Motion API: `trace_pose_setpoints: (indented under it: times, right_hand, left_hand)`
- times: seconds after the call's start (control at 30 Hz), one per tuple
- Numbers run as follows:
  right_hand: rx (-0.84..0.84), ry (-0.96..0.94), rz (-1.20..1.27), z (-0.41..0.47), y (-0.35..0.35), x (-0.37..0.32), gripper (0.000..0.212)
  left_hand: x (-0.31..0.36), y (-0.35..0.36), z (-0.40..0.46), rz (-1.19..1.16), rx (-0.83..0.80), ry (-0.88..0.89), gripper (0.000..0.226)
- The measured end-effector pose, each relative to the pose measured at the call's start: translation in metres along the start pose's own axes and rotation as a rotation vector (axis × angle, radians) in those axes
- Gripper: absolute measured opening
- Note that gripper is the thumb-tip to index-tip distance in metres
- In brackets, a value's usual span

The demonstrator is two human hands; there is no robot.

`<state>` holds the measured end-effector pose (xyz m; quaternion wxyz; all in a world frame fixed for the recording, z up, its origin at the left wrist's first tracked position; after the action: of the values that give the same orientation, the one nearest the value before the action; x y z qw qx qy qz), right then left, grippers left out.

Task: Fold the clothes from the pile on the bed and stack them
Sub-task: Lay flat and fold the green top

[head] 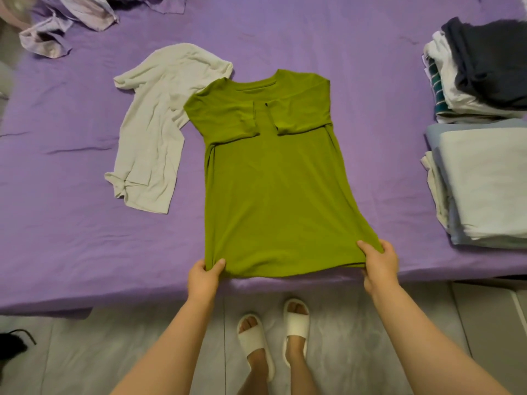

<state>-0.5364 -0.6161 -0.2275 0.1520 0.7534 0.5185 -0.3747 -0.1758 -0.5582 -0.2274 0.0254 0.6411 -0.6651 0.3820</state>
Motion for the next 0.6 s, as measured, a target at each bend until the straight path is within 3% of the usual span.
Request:
trace_pose_setpoints:
  times: [0.13, 0.33, 0.43, 0.6]
  right_hand:
    - [0.03, 0.042, 0.048, -0.011, 0.004, -0.01, 0.024]
    - [0.04, -0.118, -0.573, -0.015, 0.0, -0.027, 0.041]
    - [0.022, -0.153, -0.75, -0.014, 0.003, -0.021, 0.046]
    - [-0.048, -0.246, -1.129, -0.014, 0.017, -0.021, 0.05]
  left_hand:
    - [0.001, -0.015, -0.019, -0.111, 0.049, 0.01, 0.019]
    - [-0.006, -0.023, -0.018, 0.197, 0.035, -0.018, 0.031]
    - [-0.008, -0.017, -0.016, 0.272, 0.02, -0.044, 0.027]
    - [0.0, -0.016, -0.019, 0.343, 0.144, -0.053, 0.043]
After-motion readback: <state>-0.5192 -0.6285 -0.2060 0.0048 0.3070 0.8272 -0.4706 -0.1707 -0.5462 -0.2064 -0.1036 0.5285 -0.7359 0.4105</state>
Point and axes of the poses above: each hand's wrist, its own z-axis towards the middle knuckle, its own y-axis out of the palm, x = y × z, the point moved 4 cm from there along z, towards the middle knuckle, and after that the axes turned 7 degrees about -x, right-handed, at the moved point
